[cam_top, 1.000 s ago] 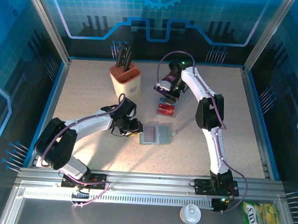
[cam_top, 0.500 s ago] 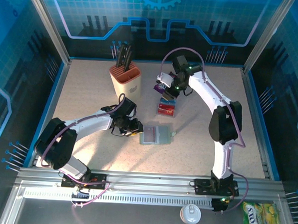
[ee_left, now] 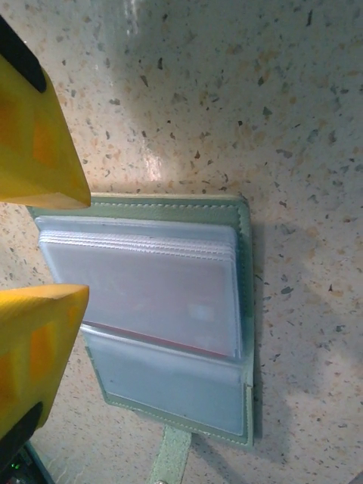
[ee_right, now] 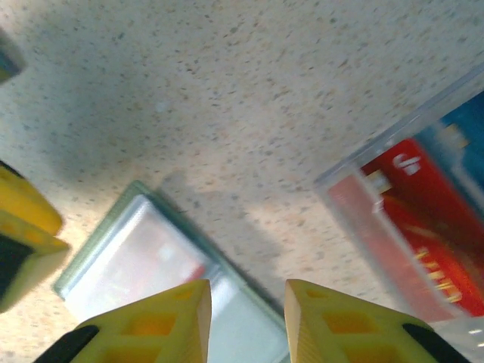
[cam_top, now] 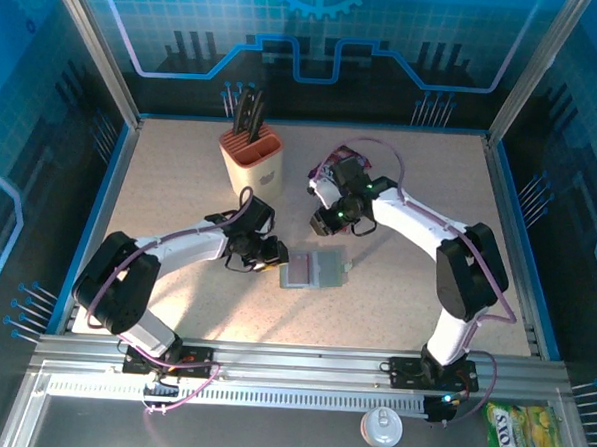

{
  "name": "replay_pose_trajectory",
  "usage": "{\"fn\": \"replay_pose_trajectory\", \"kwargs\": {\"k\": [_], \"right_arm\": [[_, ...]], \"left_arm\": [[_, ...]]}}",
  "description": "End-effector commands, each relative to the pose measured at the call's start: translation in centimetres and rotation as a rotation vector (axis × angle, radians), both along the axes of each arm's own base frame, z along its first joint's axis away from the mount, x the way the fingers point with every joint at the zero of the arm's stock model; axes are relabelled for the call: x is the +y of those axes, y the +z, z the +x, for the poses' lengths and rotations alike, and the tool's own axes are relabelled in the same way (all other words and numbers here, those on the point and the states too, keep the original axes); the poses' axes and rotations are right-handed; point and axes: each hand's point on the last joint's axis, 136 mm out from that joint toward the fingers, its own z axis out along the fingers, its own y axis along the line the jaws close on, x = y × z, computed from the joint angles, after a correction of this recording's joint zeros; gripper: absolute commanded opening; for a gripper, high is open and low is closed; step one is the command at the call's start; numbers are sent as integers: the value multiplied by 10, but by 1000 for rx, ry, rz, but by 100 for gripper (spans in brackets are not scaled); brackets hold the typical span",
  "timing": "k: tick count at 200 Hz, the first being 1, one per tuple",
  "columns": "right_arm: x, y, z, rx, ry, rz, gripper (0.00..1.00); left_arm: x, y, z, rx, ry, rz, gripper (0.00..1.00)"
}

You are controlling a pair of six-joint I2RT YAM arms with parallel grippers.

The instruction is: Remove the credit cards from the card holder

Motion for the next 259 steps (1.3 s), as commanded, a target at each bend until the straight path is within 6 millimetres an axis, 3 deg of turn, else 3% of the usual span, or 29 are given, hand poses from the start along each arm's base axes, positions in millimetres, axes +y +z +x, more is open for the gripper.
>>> {"fn": "replay_pose_trajectory", "kwargs": {"k": [1,27,65,115,176,259], "right_arm": [[16,17,-13,42,-106,130,32],[24,11,-38,94,-100,161,32],[25,-1,-54,135,-116,146,32],[33,0,-68,137,-82,147,32],[32,2,-80,129,-95,151,32],[36,-5,-92,187,-129,158,34]], "left_arm": [[5,-12,-4,26,24,4,32],[6,-19,-6,35,23,11,28],[2,-24,-6,49,27,-10,21],[6,-10,-6,6,-12,8,21],[26,2,-7,-17,-22,44,21],[25,6,-12,-37,-9,0,21]]}}
